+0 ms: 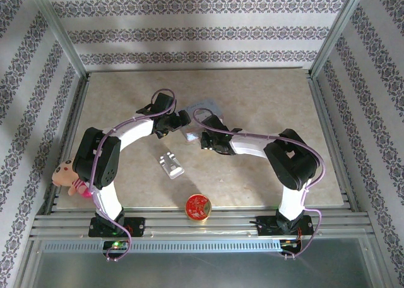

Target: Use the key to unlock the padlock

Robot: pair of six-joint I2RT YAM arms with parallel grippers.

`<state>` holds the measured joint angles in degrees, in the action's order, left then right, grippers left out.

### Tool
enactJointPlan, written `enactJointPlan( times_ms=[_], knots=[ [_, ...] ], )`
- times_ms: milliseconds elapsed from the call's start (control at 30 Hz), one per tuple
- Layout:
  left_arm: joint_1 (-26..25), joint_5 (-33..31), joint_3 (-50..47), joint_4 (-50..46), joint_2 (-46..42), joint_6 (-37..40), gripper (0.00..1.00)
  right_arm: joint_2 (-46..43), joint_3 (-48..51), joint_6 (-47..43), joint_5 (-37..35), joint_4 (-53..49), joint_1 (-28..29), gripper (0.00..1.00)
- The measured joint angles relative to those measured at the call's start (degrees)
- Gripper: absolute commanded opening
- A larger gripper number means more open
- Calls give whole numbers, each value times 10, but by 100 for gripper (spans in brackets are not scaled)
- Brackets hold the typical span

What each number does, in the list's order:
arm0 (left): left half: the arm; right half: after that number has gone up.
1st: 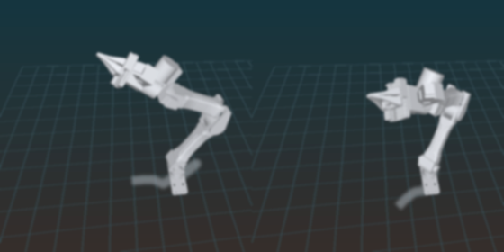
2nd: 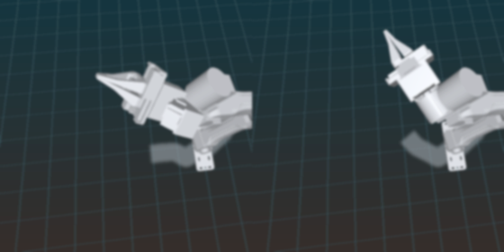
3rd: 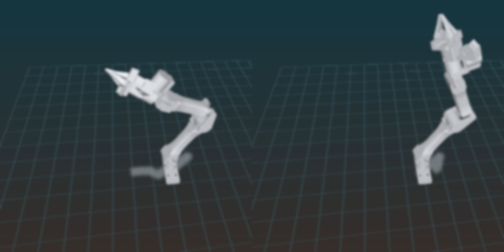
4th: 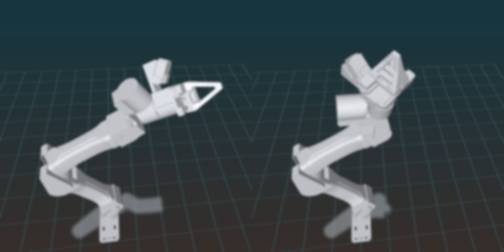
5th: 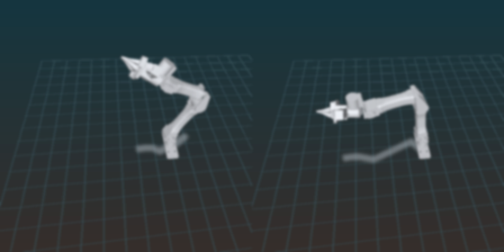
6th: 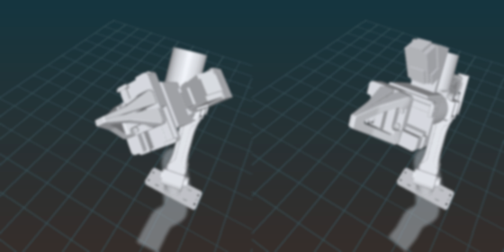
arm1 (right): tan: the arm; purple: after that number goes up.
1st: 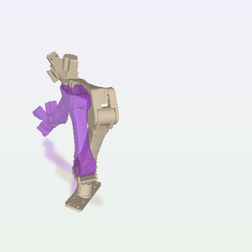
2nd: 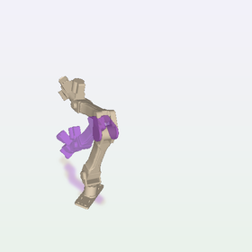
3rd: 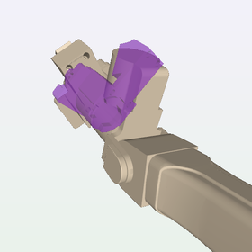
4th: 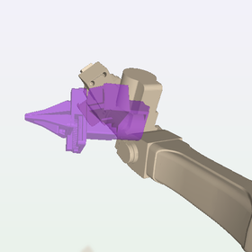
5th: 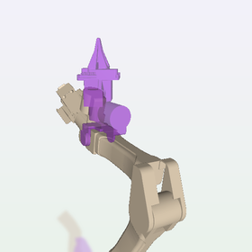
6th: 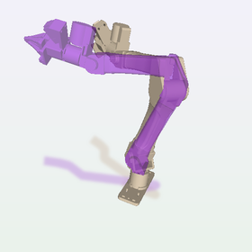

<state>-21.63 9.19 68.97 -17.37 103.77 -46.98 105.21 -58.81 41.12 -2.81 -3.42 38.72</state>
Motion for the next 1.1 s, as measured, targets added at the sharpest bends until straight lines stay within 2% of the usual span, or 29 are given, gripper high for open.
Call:
enactJointPlan(
  times_ms=[300, 633, 1100],
  knots=[
    [0, 7, -21, 12, -12, -6, 99, -30, 50, 43, 43, 48, -37, 0],
    [0, 13, -47, 30, -29, -13, 99, -31, 95, 97, 113, 138, -63, 0],
    [0, 18, -53, 41, -29, -15, 99, -31, 125, 152, 158, 207, -81, 0]
  ],
)
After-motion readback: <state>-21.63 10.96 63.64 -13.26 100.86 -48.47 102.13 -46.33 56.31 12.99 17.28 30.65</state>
